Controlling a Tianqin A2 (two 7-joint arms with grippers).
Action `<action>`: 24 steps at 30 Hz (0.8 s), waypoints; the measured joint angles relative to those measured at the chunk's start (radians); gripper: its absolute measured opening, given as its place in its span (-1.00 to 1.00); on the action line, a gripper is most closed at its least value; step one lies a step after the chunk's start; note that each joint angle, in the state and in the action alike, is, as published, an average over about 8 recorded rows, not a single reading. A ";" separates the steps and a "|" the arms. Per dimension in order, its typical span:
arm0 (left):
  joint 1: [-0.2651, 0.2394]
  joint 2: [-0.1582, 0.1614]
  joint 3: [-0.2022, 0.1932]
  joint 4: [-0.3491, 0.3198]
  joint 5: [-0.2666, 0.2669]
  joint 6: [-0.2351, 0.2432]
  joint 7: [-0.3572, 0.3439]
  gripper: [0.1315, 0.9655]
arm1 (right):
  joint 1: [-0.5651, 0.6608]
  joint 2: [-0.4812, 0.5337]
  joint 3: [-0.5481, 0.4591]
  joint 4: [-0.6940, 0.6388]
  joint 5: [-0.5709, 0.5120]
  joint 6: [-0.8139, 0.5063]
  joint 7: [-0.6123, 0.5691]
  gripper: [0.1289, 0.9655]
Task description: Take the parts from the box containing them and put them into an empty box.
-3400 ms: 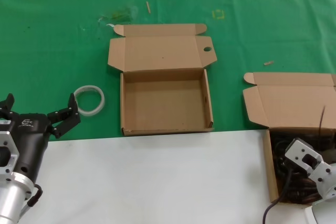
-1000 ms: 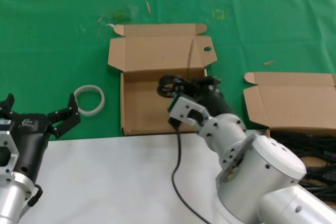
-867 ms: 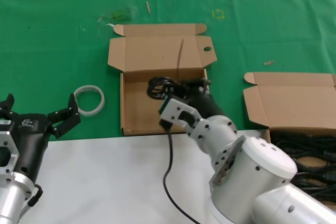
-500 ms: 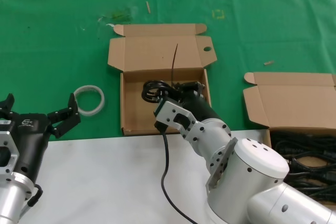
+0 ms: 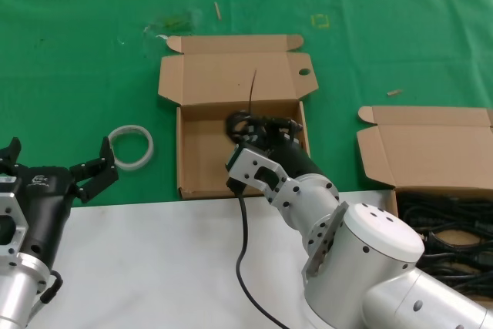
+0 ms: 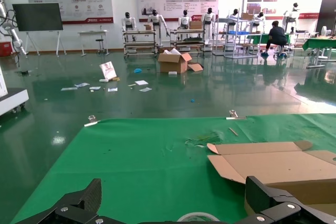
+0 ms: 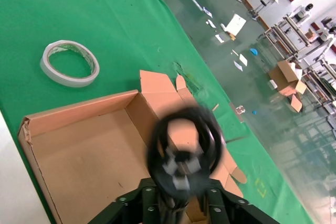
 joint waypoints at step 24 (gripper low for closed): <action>0.000 0.000 0.000 0.000 0.000 0.000 0.000 1.00 | 0.000 0.000 0.000 0.000 0.000 0.000 0.000 0.22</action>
